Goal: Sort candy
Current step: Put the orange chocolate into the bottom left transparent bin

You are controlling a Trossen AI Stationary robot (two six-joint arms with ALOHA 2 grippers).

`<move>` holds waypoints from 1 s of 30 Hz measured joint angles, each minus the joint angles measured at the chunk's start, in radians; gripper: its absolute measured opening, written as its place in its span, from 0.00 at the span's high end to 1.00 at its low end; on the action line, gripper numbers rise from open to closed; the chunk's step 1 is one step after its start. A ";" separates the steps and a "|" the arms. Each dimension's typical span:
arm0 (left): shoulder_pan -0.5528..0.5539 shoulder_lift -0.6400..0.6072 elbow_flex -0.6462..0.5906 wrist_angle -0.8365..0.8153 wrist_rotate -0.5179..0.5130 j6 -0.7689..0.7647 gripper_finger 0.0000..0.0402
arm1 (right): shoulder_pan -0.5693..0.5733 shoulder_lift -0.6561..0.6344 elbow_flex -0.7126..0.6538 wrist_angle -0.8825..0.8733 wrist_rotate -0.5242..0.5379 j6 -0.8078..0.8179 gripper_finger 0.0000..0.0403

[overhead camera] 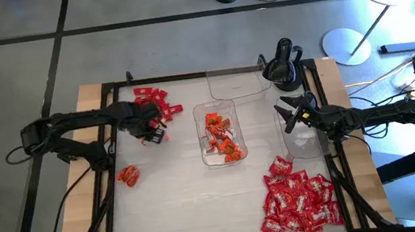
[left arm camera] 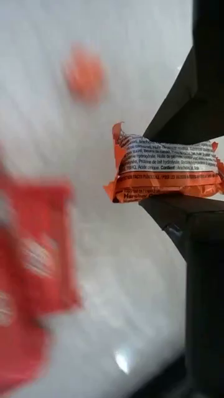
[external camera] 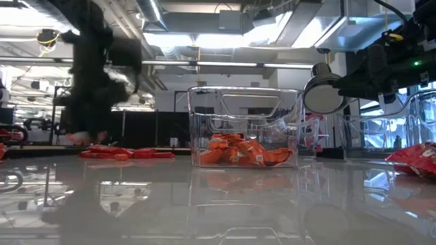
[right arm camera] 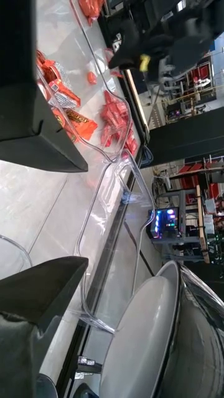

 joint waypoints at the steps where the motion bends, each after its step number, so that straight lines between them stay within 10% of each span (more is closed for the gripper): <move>1: -0.015 -0.009 0.024 0.010 0.000 -0.005 0.72 | 0.000 0.000 0.000 0.000 0.000 0.000 0.43; 17: -0.182 0.017 0.122 0.978 0.001 0.283 0.71 | 0.000 0.000 0.000 0.001 0.002 0.000 0.43; 30: -0.191 0.155 0.121 1.128 0.006 0.304 0.60 | 0.000 0.000 0.000 0.003 0.000 0.000 0.43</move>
